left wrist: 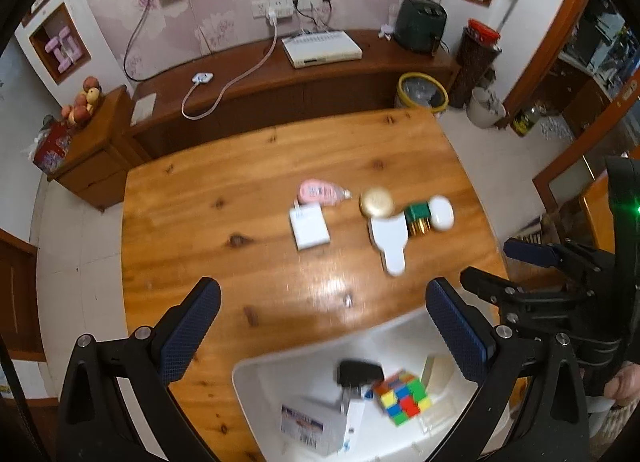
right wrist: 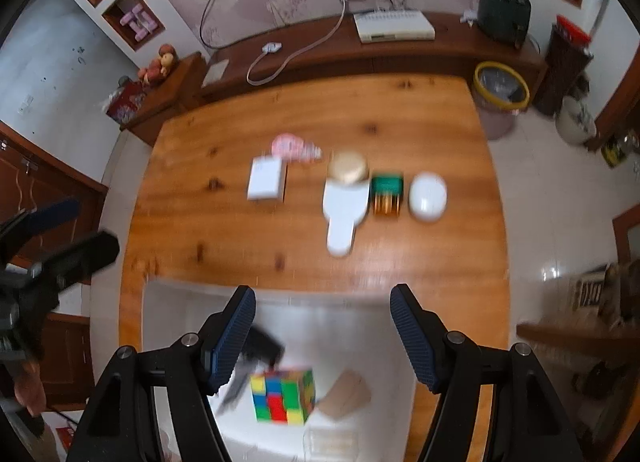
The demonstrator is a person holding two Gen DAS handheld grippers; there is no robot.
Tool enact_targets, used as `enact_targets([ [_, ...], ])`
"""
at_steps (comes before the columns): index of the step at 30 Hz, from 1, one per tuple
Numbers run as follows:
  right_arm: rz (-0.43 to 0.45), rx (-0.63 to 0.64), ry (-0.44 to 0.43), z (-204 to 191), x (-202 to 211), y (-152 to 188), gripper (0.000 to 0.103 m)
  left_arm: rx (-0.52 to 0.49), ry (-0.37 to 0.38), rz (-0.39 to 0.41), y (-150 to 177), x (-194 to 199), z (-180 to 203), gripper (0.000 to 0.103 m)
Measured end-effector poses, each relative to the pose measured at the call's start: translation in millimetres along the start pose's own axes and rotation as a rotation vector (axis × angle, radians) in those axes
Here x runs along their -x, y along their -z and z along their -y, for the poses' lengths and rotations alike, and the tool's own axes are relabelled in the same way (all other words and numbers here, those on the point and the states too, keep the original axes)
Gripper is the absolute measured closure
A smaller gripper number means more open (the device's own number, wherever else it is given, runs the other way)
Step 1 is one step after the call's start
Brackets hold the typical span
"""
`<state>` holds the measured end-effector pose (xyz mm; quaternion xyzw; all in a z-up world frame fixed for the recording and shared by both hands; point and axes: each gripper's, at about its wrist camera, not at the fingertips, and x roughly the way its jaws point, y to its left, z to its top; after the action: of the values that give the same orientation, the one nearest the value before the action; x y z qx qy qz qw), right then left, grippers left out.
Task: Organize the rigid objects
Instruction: 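Raise both open tools from the tray toward the table items, then grasp the white square charger with the left tool while the right tool grasps the white curved stand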
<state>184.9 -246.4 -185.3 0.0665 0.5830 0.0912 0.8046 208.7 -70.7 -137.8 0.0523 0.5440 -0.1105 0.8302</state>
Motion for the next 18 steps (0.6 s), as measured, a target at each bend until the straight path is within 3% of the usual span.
enact_targets([
  [5, 0.014, -0.016, -0.006, 5, -9, -43, 0.032, 0.076, 0.007, 0.0, -24, -17, -12, 0.001],
  [10, -0.039, -0.057, -0.035, 12, -44, -65, 0.032, 0.159, -0.004, -0.013, -40, -56, -28, 0.001],
  [18, -0.176, -0.119, -0.059, 20, -115, -68, 0.032, 0.293, 0.015, -0.19, -44, -139, -44, 0.001],
])
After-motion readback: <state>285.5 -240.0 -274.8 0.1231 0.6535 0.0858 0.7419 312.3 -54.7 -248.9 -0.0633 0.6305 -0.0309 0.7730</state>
